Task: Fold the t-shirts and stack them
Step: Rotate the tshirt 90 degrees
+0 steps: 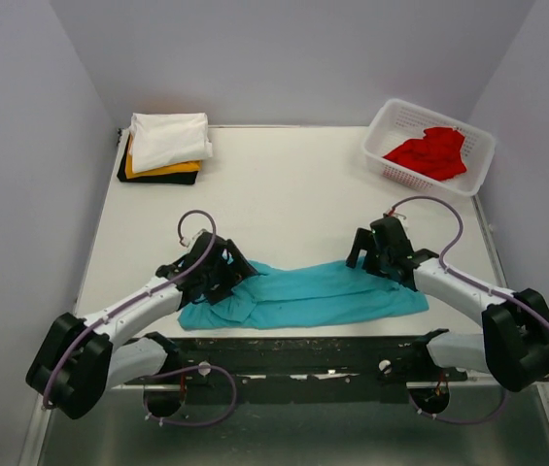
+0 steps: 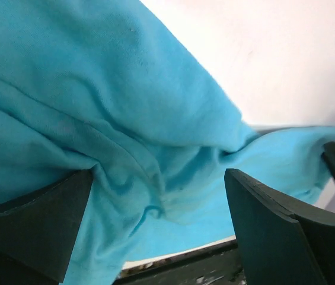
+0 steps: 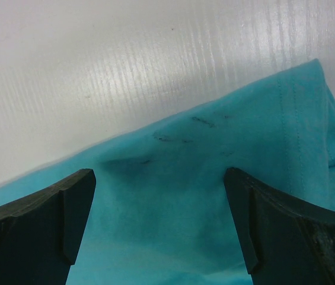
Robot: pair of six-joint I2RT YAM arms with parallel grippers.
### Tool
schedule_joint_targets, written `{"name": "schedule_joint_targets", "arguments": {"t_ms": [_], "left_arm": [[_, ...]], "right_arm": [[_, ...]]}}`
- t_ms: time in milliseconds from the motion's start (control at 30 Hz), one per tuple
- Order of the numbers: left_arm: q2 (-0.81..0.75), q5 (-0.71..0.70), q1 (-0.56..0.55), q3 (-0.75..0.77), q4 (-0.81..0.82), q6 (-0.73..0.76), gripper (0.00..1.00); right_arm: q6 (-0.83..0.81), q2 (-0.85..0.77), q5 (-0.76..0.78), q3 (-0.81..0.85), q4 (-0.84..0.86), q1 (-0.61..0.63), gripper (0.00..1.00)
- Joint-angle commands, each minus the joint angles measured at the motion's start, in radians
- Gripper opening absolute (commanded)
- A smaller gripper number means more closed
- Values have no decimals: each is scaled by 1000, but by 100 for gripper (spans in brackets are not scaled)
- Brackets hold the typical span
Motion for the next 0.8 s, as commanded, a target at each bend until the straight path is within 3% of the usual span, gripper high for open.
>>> {"name": "schedule_joint_targets", "arguments": {"t_ms": [0, 133, 200, 267, 400, 567, 633, 767], "left_arm": [[167, 104, 55, -22, 242, -29, 99], [418, 130, 123, 222, 221, 48, 99], [574, 153, 177, 440, 123, 101, 99], [733, 124, 203, 711, -63, 168, 99], [1034, 196, 223, 1268, -321, 294, 99], [1444, 310, 254, 1958, -673, 402, 99], [1468, 407, 273, 1980, -623, 390, 98], [1375, 518, 308, 1743, -398, 344, 99]], "right_arm": [[7, 0, -15, -8, 40, 4, 100], [-1, -8, -40, -4, 48, 4, 100], [1, -3, -55, -1, 42, 4, 100], [1, 2, -62, 1, 31, 4, 100], [1, 21, -105, -17, 25, 4, 100], [-13, 68, -435, -41, 108, 11, 100], [-31, 99, -605, -54, 152, 14, 100], [-109, 138, -734, -24, 71, 85, 100]]}}
